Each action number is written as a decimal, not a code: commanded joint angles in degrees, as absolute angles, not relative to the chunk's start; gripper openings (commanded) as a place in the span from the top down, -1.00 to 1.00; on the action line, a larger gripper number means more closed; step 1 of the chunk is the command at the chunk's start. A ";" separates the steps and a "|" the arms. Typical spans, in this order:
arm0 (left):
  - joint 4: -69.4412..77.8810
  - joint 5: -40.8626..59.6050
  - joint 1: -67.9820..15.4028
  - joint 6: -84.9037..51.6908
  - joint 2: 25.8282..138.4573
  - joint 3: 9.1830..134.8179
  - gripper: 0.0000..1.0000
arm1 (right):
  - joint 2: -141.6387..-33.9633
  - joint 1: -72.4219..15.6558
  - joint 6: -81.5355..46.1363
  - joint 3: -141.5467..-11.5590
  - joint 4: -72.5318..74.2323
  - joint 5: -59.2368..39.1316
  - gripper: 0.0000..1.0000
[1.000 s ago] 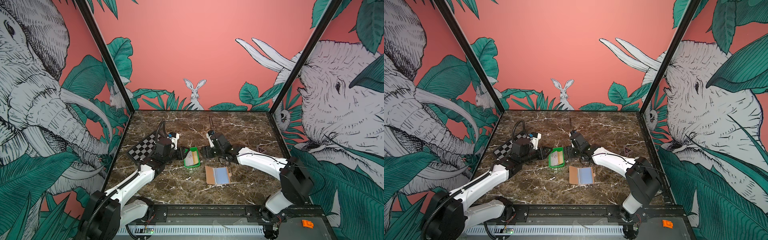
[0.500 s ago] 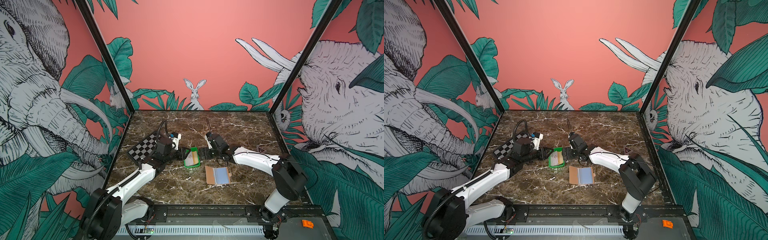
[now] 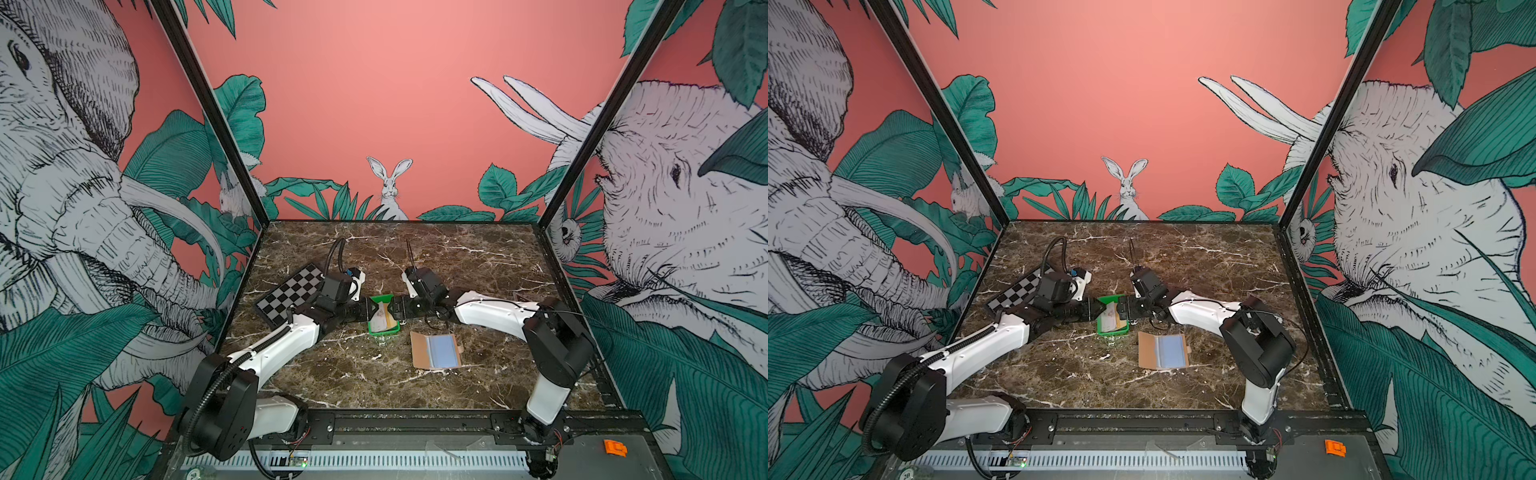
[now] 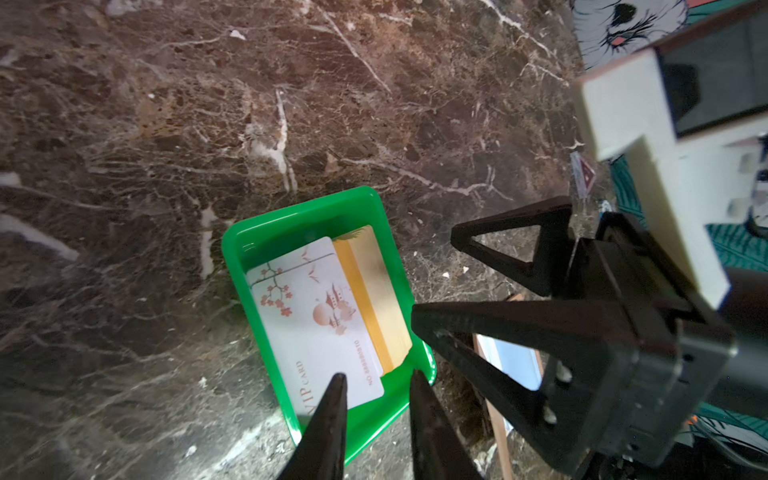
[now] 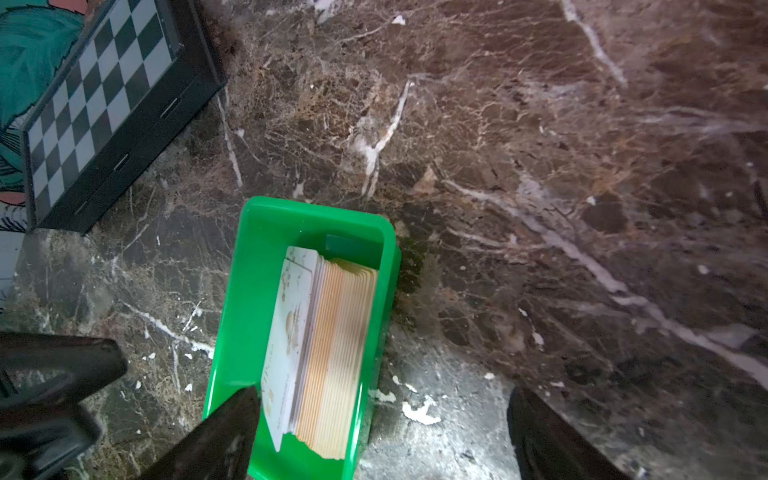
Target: Put the credit cards into the card holder
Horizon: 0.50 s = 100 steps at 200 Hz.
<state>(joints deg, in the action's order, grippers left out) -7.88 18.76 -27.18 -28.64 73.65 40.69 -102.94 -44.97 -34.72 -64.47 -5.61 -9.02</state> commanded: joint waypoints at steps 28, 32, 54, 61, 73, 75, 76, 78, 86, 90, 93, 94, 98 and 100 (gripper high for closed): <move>-16.54 13.36 -27.07 -27.16 75.84 43.97 0.46 | -107.36 -46.19 -38.58 -68.85 -6.09 -9.77 -0.83; -16.73 13.16 -27.08 -27.16 75.93 43.95 0.46 | -107.57 -46.26 -38.66 -69.11 -6.18 -9.85 -0.83; -17.47 11.73 -27.08 -27.60 76.20 43.51 0.42 | -108.43 -46.49 -38.85 -69.87 -6.56 -9.93 -0.82; -17.88 11.49 -27.07 -27.60 76.36 43.51 0.40 | -108.54 -46.49 -38.77 -69.98 -6.60 -9.92 -0.82; -18.27 11.68 -27.07 -27.64 77.10 43.59 0.37 | -108.80 -46.49 -38.68 -70.22 -6.31 -10.08 -0.79; -18.32 11.80 -27.07 -27.67 77.22 43.59 0.36 | -108.87 -46.47 -38.56 -70.22 -6.21 -10.12 -0.78; -18.35 11.87 -27.07 -27.64 77.28 43.59 0.36 | -108.88 -46.48 -38.53 -70.22 -6.18 -10.16 -0.78; -18.30 11.93 -27.07 -27.61 77.44 43.59 0.36 | -108.96 -46.49 -38.50 -70.22 -5.98 -10.30 -0.77; -18.08 12.45 -27.07 -27.88 77.92 43.44 0.35 | -109.26 -46.49 -38.32 -70.41 -5.66 -10.54 -0.72; -17.80 12.89 -27.07 -28.01 78.08 43.27 0.35 | -109.46 -46.49 -38.31 -70.53 -5.49 -10.78 -0.69; -17.50 13.05 -27.09 -28.19 78.19 43.14 0.35 | -109.55 -46.49 -38.25 -70.61 -5.41 -10.94 -0.67; -17.36 13.07 -27.08 -28.20 78.21 43.10 0.35 | -109.62 -46.49 -38.24 -70.64 -5.39 -10.96 -0.67; -17.02 13.31 -27.07 -28.37 78.35 42.87 0.35 | -109.79 -46.54 -38.12 -70.86 -5.36 -11.15 -0.65; -16.78 13.43 -27.07 -28.43 78.39 42.66 0.35 | -109.95 -46.57 -38.07 -70.91 -5.27 -11.29 -0.64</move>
<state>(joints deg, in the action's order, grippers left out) -16.16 13.02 -27.18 -28.21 77.78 42.61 -108.60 -46.15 -38.33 -69.41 -5.96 -10.24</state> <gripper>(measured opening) 0.326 0.846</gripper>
